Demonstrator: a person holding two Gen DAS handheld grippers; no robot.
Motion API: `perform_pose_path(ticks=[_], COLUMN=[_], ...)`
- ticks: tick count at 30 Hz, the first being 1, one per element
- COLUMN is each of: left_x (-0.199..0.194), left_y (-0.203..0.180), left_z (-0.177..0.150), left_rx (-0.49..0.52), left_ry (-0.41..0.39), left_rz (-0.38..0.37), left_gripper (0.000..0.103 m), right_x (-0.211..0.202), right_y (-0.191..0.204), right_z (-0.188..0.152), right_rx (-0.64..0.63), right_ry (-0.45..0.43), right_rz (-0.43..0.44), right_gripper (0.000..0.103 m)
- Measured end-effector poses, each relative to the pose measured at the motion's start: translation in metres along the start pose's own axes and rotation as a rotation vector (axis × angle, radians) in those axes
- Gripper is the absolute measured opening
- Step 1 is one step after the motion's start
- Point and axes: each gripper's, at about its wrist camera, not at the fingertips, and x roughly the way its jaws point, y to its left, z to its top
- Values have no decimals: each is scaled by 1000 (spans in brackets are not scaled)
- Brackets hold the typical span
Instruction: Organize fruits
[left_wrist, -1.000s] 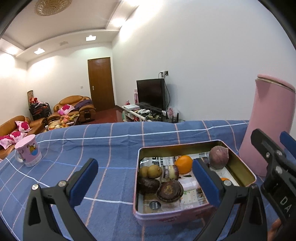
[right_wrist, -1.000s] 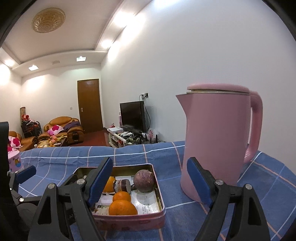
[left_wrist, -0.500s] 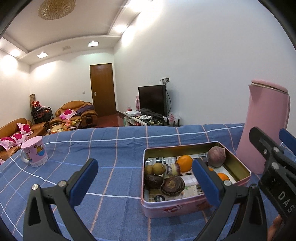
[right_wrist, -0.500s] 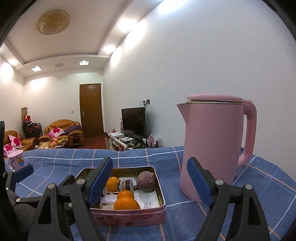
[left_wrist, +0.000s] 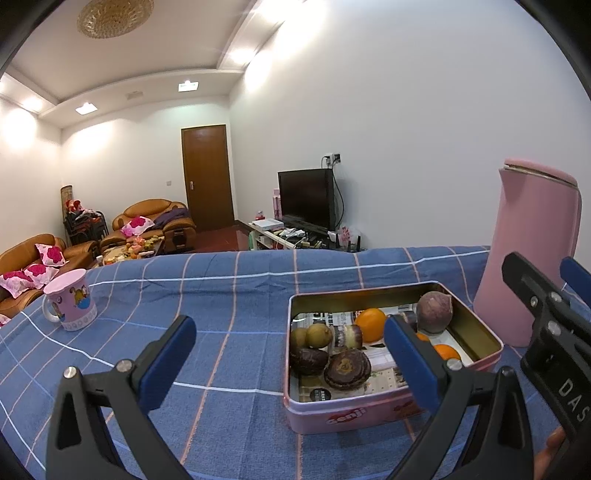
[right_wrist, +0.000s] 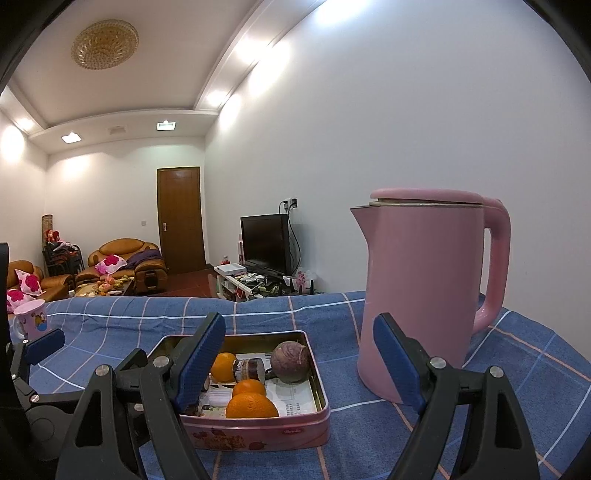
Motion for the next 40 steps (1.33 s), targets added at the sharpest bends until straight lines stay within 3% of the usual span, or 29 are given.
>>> perform_pose_path(ticks=[40], left_x=[4], left_y=[-2], left_z=[2], left_rx=[3], left_ry=[13], left_rz=[-4], left_gripper=[103], right_x=[-1], right_y=[1], right_z=[1], right_rx=[6], right_ry=[3], right_rz=[-19], right_gripper=[84])
